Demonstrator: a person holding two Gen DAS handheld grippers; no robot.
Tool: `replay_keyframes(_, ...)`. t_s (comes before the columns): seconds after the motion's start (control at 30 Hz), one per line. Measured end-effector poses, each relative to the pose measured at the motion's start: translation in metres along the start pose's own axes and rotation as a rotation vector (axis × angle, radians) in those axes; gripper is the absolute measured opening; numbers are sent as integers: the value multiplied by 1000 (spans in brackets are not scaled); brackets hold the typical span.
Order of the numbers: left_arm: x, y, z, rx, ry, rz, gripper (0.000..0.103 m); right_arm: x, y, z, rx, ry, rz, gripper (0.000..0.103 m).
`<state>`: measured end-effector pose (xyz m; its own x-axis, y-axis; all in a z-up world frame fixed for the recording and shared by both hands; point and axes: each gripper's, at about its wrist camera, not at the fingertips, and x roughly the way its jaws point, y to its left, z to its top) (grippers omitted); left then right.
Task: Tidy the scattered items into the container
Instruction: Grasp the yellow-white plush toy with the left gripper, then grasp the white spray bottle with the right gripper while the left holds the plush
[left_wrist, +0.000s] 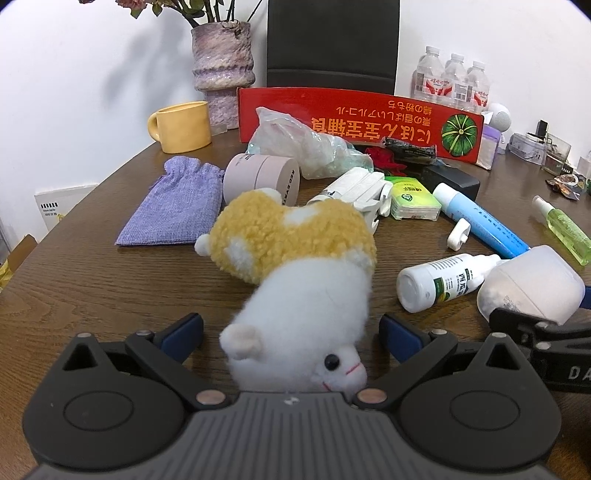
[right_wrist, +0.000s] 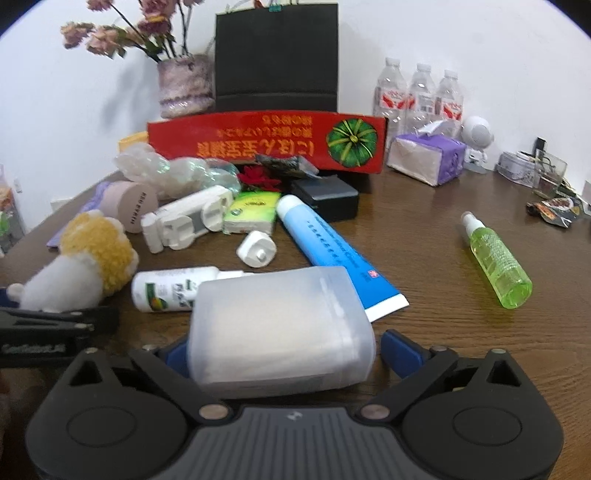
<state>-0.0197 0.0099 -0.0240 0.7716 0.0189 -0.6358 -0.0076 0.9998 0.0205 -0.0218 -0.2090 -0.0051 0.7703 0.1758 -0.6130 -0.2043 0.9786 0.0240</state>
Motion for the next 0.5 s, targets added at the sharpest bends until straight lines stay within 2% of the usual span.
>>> replay_keyframes(0.1, -1, -1, -1, 10, -2, -3, 103, -5, -1, 0, -4, -31, -12, 96)
replay_keyframes(0.17, -2, -1, -1, 18, -11, 3, 103, -9, -3, 1, -2, -52, -23, 87)
replay_keyframes(0.23, -5, -2, -2, 30, -27, 19, 103, -13, -5, 3, -8, -67, -27, 84)
replay_keyframes(0.33, -14, -1, -2, 33, -98, 32, 102, -17, -9, 2, -28, -69, -26, 84)
replay_keyframes(0.37, -15, -2, -2, 40, -110, 30, 99, -17, -10, 2, -23, -70, -37, 84)
replay_keyframes(0.43, -15, -4, -1, 68, -97, 42, 76, -16, -13, 2, -15, -72, -53, 84)
replay_keyframes(0.5, -13, -5, 0, 82, -73, 45, 61, -15, -15, 3, -14, -75, -63, 84)
